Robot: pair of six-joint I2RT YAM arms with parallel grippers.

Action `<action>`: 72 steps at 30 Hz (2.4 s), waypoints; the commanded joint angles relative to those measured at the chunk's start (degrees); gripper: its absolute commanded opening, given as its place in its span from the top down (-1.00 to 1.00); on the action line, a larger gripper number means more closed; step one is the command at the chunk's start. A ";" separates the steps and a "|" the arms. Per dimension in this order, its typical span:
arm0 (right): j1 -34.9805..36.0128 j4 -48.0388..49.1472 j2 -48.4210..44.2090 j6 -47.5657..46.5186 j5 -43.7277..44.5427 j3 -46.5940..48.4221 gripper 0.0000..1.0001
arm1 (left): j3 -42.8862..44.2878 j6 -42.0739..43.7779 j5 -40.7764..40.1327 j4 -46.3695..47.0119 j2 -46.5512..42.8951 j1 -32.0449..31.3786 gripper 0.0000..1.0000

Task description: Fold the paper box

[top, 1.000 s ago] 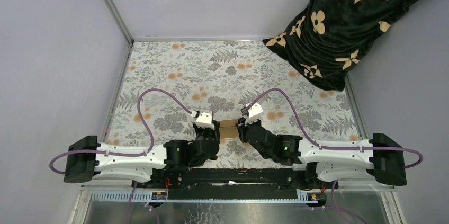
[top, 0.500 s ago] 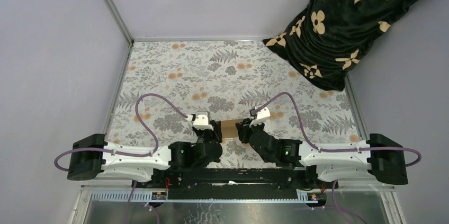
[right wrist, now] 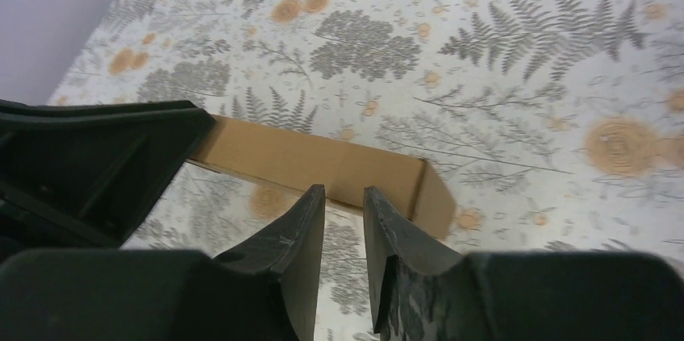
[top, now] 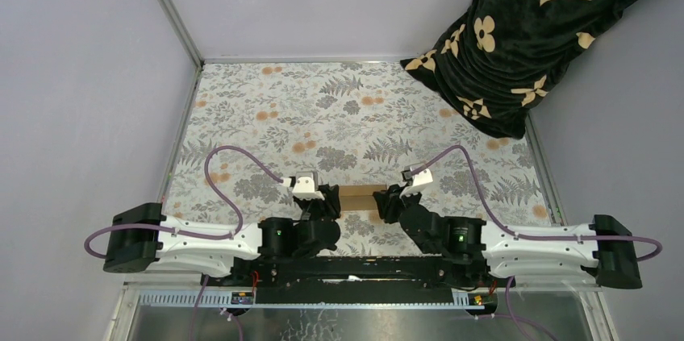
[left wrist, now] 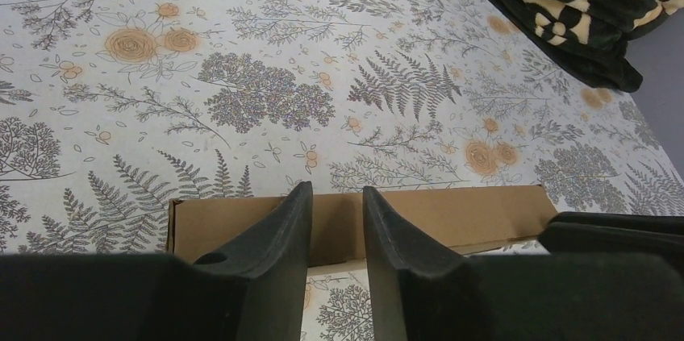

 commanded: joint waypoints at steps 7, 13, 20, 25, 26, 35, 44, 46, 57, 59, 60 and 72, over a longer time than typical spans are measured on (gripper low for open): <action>-0.58 -13.83 -4.40 -10.45 4.65 6.31 0.37 | -1.40 -1.62 6.57 -9.65 5.51 -0.52 0.23; -1.58 -13.34 -1.91 -9.85 4.01 5.94 0.47 | -1.16 -1.65 6.60 -10.22 5.52 -0.49 0.22; -2.80 -12.10 -1.25 -11.66 3.12 6.30 0.53 | -1.16 -1.67 6.43 -10.50 5.26 -0.49 0.21; -3.53 -11.59 -0.95 -13.54 2.52 7.43 0.54 | -1.07 -1.95 6.51 -10.56 5.75 -0.49 0.21; -3.77 -11.59 -0.72 -13.78 2.17 7.63 0.54 | -1.09 -1.93 6.51 -10.52 5.76 -0.49 0.21; -4.65 -13.05 2.32 -4.80 -2.33 2.74 0.64 | -1.22 -2.17 6.75 -10.52 5.30 -0.50 0.21; -1.48 -16.08 6.51 15.21 -4.20 -6.52 0.73 | -1.95 -2.87 7.78 -9.63 5.40 -0.57 0.21; -1.48 -17.13 7.27 15.32 -3.67 -5.51 0.73 | -2.03 -2.91 7.60 -9.69 5.39 -0.57 0.21; -2.00 -28.02 -5.53 1.44 7.05 10.99 0.19 | 7.26 9.98 3.53 -15.13 -4.44 0.55 -0.39; -2.68 -29.15 -6.13 -1.04 7.49 13.69 0.17 | 9.53 13.58 3.73 -15.16 -6.30 1.60 -0.41; -3.20 -29.69 -6.23 -1.88 7.31 14.61 0.14 | 10.57 15.13 4.20 -15.36 -7.19 2.26 -0.42; -16.04 -27.96 5.02 -9.75 -17.15 22.52 -0.07 | 11.23 9.80 9.47 -25.76 -14.46 8.31 -0.37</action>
